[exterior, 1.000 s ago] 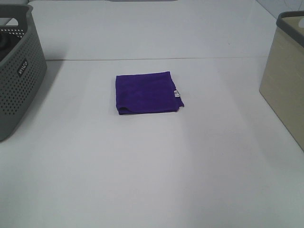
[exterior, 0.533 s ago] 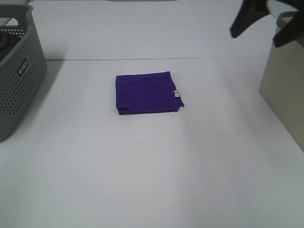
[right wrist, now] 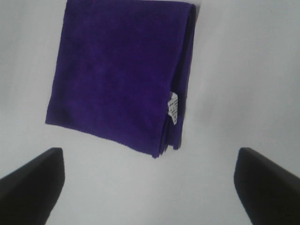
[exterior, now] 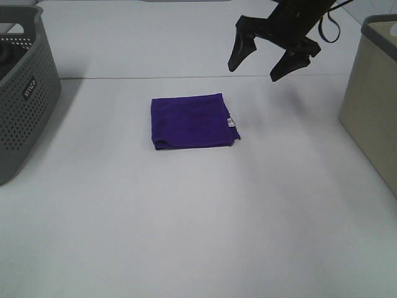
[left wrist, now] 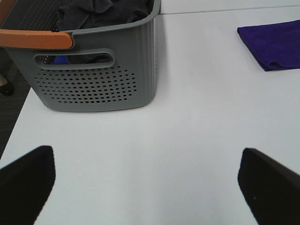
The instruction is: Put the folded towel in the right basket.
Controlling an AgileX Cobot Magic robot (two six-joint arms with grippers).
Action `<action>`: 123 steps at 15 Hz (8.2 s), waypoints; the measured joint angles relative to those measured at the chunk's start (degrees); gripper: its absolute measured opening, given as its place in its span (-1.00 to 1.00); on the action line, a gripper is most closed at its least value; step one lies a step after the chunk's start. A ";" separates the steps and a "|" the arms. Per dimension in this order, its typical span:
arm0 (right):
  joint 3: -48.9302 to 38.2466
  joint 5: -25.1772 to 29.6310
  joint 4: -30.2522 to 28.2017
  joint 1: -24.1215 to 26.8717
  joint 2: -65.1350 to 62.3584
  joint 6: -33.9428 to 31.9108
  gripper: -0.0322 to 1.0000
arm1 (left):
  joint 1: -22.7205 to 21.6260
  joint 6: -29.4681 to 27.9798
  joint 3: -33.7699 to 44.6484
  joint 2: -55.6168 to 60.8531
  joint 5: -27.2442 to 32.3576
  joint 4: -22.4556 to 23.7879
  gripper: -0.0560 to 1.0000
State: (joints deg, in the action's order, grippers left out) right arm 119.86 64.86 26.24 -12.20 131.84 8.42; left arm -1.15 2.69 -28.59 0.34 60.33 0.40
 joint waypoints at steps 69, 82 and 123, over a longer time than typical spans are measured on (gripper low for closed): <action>-7.45 5.10 -24.58 27.33 -19.08 -7.85 0.79 | 0.00 0.00 0.00 0.00 -0.06 0.00 0.98; -3.90 4.76 -26.24 9.68 -32.26 -11.63 0.81 | 0.00 0.00 0.00 0.00 -0.06 0.00 0.98; -93.68 -1.72 -29.16 12.83 -132.07 -9.63 0.79 | 0.00 0.00 0.00 0.00 -0.06 0.00 0.98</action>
State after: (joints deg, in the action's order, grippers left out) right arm 26.18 63.14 -2.92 0.63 -0.23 -1.20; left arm -1.15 2.69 -28.59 0.34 60.28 0.40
